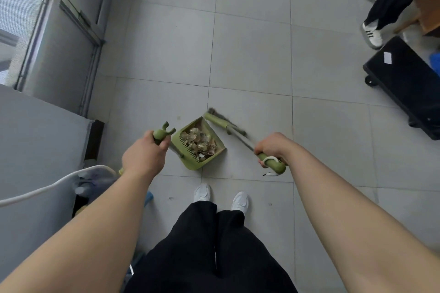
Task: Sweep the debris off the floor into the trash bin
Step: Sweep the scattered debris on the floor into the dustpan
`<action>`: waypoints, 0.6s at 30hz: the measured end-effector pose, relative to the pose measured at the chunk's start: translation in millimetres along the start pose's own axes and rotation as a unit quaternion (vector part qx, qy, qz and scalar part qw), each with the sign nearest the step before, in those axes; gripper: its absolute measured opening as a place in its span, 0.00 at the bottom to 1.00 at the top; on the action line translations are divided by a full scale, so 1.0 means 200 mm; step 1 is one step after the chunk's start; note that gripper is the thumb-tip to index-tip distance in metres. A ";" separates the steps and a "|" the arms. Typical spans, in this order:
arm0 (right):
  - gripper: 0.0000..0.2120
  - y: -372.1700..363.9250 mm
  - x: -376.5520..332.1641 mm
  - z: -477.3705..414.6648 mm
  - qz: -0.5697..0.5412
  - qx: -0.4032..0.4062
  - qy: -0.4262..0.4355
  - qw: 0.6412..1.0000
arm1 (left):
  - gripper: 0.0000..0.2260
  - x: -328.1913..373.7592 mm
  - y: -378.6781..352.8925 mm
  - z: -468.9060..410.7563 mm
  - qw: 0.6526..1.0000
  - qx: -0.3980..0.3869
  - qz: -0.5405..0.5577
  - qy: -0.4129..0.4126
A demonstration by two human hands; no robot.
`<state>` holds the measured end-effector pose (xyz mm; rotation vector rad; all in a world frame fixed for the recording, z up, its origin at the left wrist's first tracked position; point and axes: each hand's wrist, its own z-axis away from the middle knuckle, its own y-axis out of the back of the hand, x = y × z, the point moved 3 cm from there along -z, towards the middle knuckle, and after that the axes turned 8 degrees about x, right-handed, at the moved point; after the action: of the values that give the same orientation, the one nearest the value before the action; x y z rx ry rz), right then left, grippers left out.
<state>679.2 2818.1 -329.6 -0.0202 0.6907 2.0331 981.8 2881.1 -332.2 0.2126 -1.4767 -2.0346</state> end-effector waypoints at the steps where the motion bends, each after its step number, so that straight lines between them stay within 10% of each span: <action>1: 0.02 0.00 0.00 0.03 0.020 -0.008 0.005 1.000 | 0.15 0.00 0.00 0.00 1.000 -0.002 0.000 0.001; 12: 0.16 0.30 0.13 0.16 0.008 0.000 0.000 1.000 | 0.16 -0.04 0.03 0.02 1.000 -0.027 -0.001 0.006; 18: 0.03 0.28 0.09 0.11 -0.041 0.058 -0.012 0.997 | 0.17 -0.09 0.03 0.02 0.999 -0.034 -0.003 0.003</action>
<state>629.9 2820.8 -290.2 0.0416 0.7788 1.9096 996.4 2894.0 -328.7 0.1958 -1.4026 -2.0818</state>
